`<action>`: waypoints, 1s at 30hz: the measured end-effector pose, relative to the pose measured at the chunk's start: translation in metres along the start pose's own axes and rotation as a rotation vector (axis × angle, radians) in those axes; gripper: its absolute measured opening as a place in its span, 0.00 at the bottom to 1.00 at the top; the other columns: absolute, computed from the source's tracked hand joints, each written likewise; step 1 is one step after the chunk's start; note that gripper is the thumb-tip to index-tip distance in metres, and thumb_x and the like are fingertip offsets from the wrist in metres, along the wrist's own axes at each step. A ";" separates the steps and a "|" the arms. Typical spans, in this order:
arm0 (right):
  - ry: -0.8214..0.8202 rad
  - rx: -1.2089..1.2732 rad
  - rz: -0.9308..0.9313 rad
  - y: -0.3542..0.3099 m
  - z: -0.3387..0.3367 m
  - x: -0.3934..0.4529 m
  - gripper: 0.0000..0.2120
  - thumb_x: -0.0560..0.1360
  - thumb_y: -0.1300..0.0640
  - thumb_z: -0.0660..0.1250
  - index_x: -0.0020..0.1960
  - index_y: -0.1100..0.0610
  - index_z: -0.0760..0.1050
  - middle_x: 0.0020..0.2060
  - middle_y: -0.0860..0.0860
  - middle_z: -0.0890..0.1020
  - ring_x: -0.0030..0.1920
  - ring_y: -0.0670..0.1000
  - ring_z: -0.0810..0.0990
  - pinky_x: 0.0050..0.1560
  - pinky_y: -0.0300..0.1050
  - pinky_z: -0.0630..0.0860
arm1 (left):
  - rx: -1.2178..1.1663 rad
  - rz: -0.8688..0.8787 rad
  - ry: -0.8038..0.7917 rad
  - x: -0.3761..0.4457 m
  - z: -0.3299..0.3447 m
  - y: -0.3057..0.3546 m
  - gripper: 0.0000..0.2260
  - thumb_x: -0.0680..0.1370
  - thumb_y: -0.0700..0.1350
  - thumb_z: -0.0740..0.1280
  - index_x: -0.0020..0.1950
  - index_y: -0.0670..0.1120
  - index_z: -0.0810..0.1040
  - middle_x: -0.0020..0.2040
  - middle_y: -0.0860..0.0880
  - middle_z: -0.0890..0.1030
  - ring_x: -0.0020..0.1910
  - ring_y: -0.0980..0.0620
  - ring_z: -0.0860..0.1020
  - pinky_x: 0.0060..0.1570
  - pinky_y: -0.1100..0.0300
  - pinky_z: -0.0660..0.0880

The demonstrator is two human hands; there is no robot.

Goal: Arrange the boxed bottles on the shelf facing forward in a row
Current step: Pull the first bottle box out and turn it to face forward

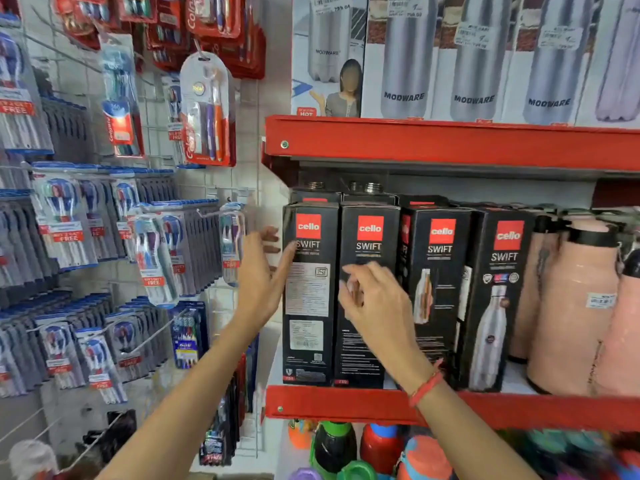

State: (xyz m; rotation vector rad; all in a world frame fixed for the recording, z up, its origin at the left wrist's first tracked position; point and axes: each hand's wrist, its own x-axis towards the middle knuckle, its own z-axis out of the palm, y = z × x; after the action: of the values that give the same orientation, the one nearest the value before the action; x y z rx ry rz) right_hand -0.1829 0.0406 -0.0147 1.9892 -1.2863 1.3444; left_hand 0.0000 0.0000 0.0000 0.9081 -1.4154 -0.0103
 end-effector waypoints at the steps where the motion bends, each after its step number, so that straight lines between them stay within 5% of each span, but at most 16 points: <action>1: -0.019 0.011 0.039 -0.005 0.009 -0.004 0.13 0.74 0.52 0.64 0.56 0.55 0.78 0.47 0.50 0.80 0.49 0.51 0.78 0.43 0.48 0.80 | -0.044 -0.070 -0.038 -0.002 0.001 -0.006 0.20 0.77 0.53 0.66 0.64 0.46 0.69 0.60 0.48 0.75 0.54 0.52 0.76 0.43 0.74 0.72; 5: -0.083 -0.004 0.169 -0.021 0.035 -0.021 0.22 0.74 0.49 0.64 0.66 0.56 0.71 0.54 0.53 0.78 0.51 0.53 0.80 0.45 0.48 0.81 | -0.289 -0.340 -0.287 -0.007 0.005 -0.026 0.25 0.73 0.59 0.69 0.66 0.50 0.68 0.59 0.55 0.77 0.59 0.57 0.77 0.49 0.69 0.74; 10: -0.052 -0.012 0.303 -0.038 0.047 -0.034 0.29 0.71 0.44 0.67 0.68 0.56 0.68 0.60 0.53 0.76 0.54 0.53 0.79 0.43 0.46 0.80 | -0.441 -0.463 -0.484 -0.002 0.006 -0.052 0.33 0.64 0.61 0.75 0.65 0.49 0.74 0.59 0.48 0.83 0.57 0.49 0.81 0.61 0.49 0.77; 17: 0.000 -0.032 0.328 -0.069 0.053 -0.031 0.43 0.64 0.38 0.72 0.71 0.56 0.60 0.63 0.53 0.65 0.62 0.54 0.72 0.45 0.43 0.81 | -0.488 -0.436 -0.331 0.002 -0.013 -0.044 0.28 0.63 0.56 0.79 0.59 0.49 0.80 0.54 0.47 0.85 0.56 0.47 0.82 0.55 0.50 0.79; 21: 0.062 -0.093 0.346 -0.093 0.052 -0.026 0.52 0.58 0.29 0.68 0.71 0.59 0.58 0.65 0.56 0.67 0.64 0.56 0.66 0.58 0.50 0.75 | -0.457 -0.409 -0.287 0.009 -0.038 -0.024 0.29 0.60 0.58 0.80 0.57 0.50 0.81 0.52 0.48 0.86 0.54 0.50 0.83 0.58 0.51 0.78; 27: -0.001 0.174 0.338 -0.105 0.039 -0.031 0.54 0.61 0.38 0.74 0.74 0.56 0.48 0.69 0.54 0.65 0.67 0.53 0.64 0.62 0.47 0.74 | -0.398 -0.403 -0.223 -0.011 -0.056 0.017 0.19 0.57 0.59 0.78 0.44 0.58 0.83 0.45 0.53 0.87 0.49 0.52 0.84 0.55 0.50 0.79; 30: -0.078 0.391 0.288 -0.089 0.021 -0.029 0.53 0.61 0.40 0.75 0.74 0.49 0.46 0.69 0.44 0.63 0.68 0.43 0.62 0.66 0.41 0.66 | -0.363 -0.384 -0.222 -0.020 -0.071 0.022 0.33 0.54 0.61 0.78 0.57 0.57 0.76 0.54 0.53 0.82 0.54 0.53 0.81 0.51 0.57 0.80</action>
State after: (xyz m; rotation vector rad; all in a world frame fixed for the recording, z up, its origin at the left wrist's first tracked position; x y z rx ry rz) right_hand -0.0991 0.0821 -0.0364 2.1876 -1.4820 1.7857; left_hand 0.0443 0.0624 0.0035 0.8768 -1.3624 -0.6543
